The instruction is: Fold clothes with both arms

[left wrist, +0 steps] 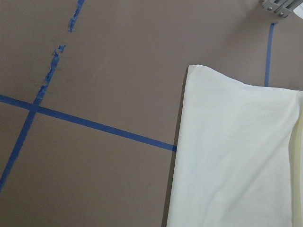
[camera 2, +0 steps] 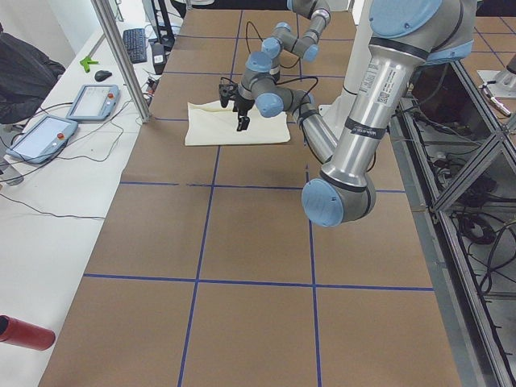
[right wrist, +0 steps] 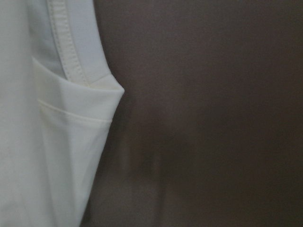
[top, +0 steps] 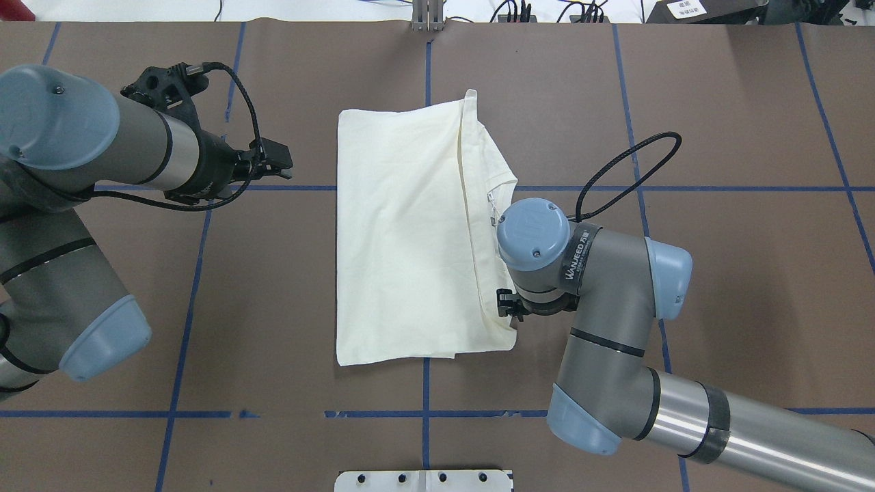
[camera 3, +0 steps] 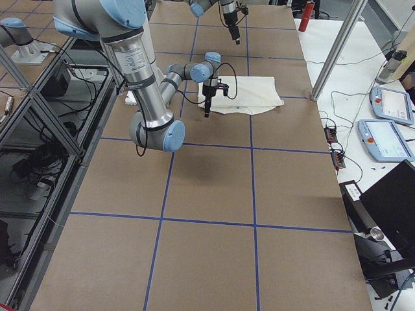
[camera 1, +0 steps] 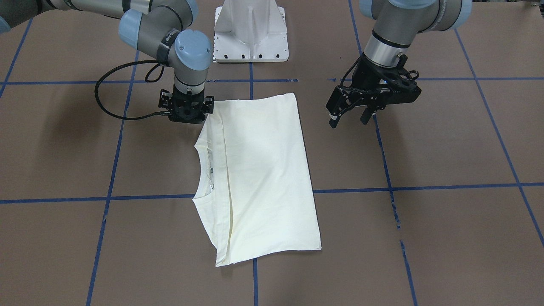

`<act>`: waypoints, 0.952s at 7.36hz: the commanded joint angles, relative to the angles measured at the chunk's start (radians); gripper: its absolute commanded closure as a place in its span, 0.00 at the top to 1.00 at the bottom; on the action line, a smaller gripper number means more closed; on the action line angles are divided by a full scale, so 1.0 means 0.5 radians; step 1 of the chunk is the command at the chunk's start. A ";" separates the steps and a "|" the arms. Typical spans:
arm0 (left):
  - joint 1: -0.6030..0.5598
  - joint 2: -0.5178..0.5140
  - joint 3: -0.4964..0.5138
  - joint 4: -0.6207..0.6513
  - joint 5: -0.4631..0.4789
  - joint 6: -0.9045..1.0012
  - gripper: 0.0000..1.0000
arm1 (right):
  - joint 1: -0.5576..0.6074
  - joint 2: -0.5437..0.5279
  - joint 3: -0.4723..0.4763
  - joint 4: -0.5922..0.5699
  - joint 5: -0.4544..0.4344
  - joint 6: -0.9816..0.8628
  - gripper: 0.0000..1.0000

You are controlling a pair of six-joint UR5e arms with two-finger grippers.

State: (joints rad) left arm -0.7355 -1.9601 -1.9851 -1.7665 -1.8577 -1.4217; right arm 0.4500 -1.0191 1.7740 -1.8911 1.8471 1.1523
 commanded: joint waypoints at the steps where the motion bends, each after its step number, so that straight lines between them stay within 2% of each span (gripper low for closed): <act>1: 0.004 0.002 0.003 -0.001 0.000 0.002 1.00 | 0.008 0.095 0.026 0.021 0.003 -0.022 1.00; 4: 0.004 0.009 0.006 -0.010 0.000 0.005 1.00 | 0.008 0.176 -0.127 0.309 0.003 -0.108 1.00; 7: 0.004 0.009 0.003 -0.010 0.000 0.012 1.00 | -0.044 0.148 -0.139 0.212 0.073 -0.102 1.00</act>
State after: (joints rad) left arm -0.7333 -1.9552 -1.9823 -1.7716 -1.8577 -1.4166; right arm 0.4375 -0.9407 1.7097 -1.7565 1.8685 1.1007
